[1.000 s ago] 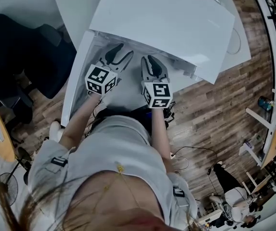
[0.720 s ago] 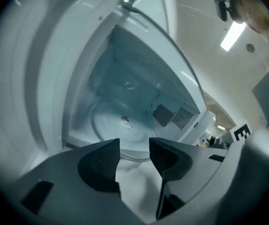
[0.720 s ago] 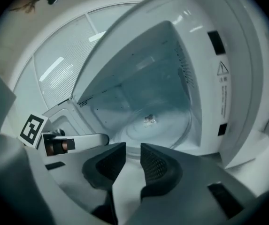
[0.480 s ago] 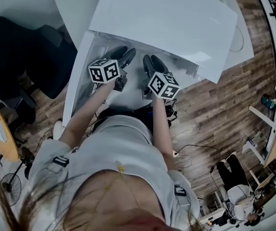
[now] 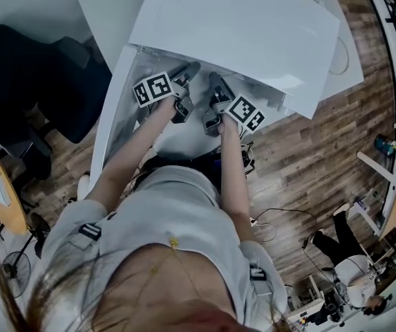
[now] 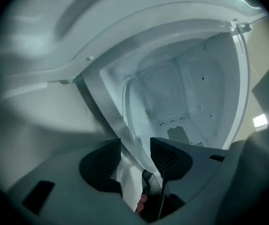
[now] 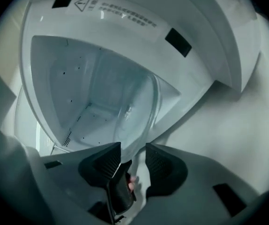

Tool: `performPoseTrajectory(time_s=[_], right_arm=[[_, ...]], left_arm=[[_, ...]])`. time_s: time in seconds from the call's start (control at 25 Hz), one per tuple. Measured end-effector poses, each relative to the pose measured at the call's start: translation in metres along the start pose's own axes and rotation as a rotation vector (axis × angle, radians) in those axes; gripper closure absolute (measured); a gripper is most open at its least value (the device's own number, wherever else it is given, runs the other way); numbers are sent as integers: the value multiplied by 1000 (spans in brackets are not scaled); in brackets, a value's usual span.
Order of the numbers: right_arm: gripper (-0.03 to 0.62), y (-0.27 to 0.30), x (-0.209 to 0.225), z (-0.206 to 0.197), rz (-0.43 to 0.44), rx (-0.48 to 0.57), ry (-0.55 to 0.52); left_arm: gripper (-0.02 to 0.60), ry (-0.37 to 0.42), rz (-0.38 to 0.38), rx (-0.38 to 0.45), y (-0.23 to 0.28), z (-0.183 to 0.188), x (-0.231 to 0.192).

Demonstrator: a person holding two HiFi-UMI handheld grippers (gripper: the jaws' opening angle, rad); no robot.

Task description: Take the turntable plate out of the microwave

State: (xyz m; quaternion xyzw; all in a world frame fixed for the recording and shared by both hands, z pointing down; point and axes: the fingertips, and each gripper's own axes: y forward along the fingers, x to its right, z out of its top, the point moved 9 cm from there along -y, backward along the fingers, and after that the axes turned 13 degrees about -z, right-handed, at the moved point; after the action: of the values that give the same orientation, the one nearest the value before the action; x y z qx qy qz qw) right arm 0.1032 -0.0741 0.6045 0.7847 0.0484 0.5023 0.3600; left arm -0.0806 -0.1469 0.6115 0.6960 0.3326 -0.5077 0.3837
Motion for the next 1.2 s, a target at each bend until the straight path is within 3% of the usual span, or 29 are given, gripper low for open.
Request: performPoseTrajectory(time_s=[0.2,0.4,1.2], right_arm=[[494,9,2,5,16,-15,-20],[497,9,5,3,27,4,-34],[499,-27,12,-31,27,-33,-51]], left_arm=[[457,-68,-27,43,3,0,-7],[509,-118,-65,74,1,-4,-6],[518,-163,-82,59,-43,-39,-1]])
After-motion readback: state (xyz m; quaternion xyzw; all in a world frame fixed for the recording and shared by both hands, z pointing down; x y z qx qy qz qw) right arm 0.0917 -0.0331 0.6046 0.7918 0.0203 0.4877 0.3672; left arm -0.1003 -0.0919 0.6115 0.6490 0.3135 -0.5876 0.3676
